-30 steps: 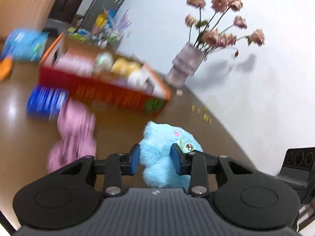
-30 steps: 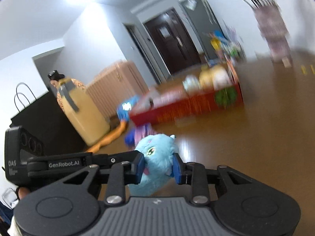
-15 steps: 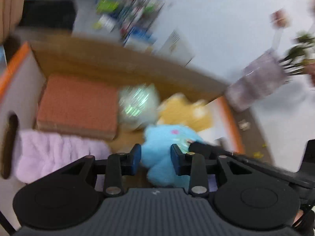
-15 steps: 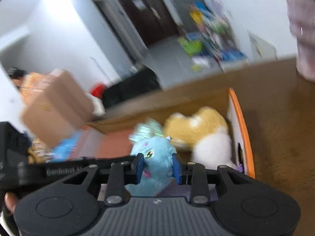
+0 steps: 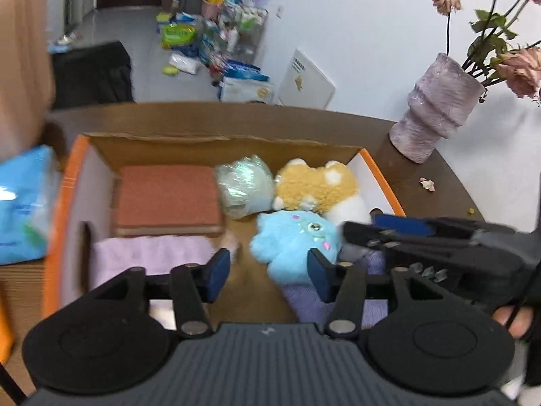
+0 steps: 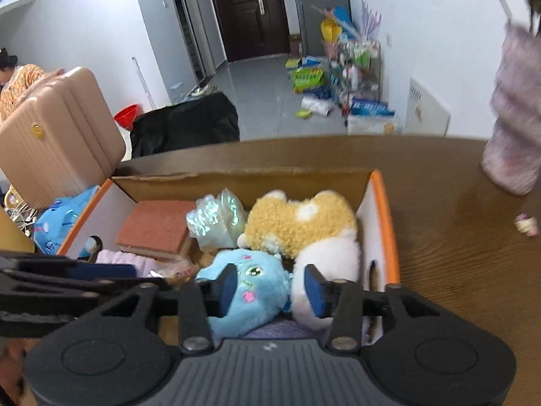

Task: Organize soft objects
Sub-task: 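Carry the plush toy into the cardboard box and open both grippers, then move both tools back toward the pink satin scrunchies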

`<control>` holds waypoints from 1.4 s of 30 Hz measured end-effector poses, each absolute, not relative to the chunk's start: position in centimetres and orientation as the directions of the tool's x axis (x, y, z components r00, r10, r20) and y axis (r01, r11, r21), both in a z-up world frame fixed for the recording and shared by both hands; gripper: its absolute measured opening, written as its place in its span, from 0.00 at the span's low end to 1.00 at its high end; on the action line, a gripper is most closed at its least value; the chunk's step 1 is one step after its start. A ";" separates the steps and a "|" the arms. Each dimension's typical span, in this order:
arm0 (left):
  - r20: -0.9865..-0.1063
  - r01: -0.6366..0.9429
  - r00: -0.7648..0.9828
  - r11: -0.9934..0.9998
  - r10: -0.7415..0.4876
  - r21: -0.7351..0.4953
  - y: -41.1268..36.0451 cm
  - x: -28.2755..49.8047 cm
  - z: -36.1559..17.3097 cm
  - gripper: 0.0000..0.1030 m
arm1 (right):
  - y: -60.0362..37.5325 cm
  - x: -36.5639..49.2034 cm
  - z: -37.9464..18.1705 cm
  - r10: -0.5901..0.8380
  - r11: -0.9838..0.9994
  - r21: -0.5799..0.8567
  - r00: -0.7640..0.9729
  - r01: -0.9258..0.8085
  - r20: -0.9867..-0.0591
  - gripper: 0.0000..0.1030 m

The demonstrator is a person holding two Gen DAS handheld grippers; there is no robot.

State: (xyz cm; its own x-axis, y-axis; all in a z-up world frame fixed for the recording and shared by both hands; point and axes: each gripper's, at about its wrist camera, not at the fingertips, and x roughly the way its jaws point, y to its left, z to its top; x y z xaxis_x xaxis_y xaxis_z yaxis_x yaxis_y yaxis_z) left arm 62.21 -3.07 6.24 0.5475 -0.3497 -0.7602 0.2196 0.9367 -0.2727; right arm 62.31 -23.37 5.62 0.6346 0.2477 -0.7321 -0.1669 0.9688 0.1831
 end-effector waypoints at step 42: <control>-0.454 -0.051 0.890 0.998 0.032 -0.030 8.6 17.1 3.6 0.98 | -18.7 21.0 2.1 0.436 0.900 0.241 0.739 -0.364 -0.513 0.80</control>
